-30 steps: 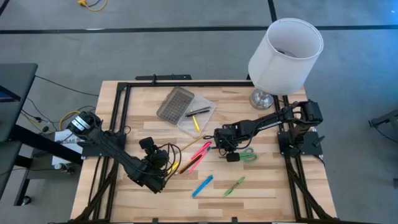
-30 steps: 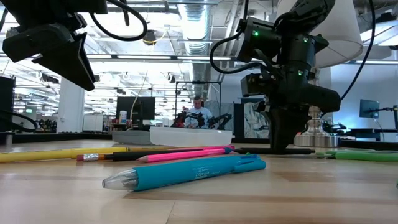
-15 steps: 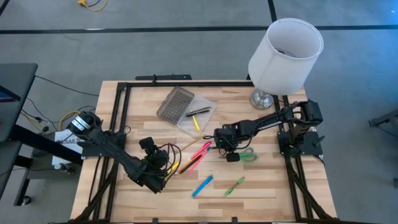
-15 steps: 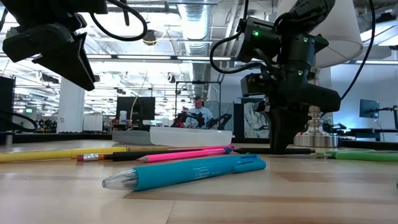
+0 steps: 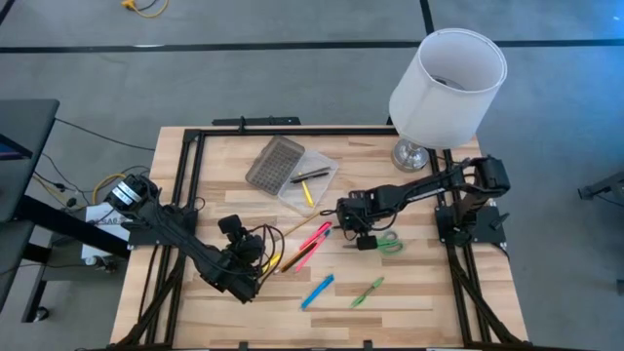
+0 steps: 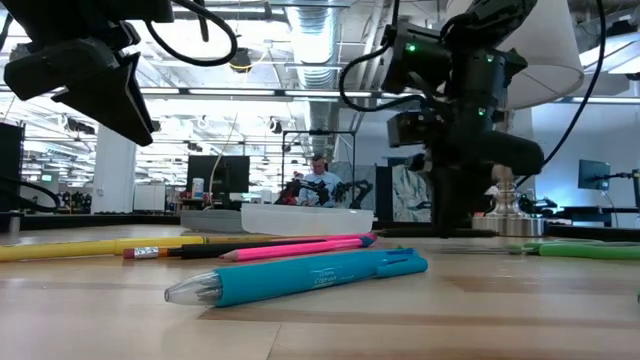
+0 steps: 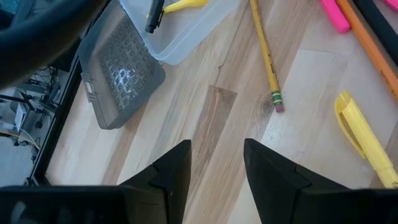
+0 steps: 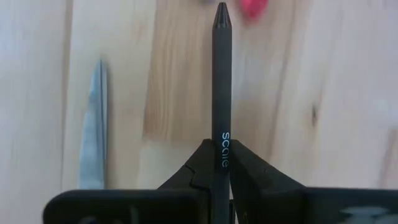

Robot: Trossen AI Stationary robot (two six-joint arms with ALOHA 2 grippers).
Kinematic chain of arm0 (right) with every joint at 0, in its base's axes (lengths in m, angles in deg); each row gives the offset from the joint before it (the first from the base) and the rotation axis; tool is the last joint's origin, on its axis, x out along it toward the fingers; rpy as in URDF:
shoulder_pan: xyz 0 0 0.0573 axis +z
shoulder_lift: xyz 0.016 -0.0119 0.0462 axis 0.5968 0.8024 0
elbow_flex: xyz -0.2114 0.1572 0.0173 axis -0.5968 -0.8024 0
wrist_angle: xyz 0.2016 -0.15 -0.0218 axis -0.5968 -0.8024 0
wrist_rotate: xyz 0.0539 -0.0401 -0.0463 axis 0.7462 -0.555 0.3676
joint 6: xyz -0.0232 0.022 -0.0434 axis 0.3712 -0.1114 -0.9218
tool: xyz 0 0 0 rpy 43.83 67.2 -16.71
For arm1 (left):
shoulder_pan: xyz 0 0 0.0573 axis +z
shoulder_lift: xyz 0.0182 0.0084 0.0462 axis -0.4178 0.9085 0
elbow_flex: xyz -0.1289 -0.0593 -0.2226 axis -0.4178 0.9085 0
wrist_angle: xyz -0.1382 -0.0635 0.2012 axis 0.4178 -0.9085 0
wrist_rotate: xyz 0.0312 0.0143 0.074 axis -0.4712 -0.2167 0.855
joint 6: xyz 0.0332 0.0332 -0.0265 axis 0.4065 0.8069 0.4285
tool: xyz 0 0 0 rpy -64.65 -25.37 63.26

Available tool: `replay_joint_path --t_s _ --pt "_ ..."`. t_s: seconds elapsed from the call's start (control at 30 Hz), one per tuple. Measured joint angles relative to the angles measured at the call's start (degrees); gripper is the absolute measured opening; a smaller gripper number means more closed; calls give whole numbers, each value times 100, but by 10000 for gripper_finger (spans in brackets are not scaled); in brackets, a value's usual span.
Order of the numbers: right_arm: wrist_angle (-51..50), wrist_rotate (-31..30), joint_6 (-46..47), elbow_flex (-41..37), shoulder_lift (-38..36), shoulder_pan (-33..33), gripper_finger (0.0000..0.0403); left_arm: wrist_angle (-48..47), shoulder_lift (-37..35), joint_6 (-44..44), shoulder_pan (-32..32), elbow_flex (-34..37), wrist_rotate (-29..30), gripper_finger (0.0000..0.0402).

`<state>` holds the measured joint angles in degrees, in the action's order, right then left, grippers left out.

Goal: Pick & place school supplies into a supply box
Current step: Put the black pen into the supply box

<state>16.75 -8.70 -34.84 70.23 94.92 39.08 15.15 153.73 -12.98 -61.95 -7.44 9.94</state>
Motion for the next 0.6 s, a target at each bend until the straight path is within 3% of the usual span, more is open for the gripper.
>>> replay_joint_path --t_s 0.27,0.6 --pt "-161 -567 -300 39 -113 -62 20 136 8 -66 -4 356 -41 143" --pt "-265 -1285 -1238 761 -121 -338 18 196 2 -118 -5 414 -39 143"
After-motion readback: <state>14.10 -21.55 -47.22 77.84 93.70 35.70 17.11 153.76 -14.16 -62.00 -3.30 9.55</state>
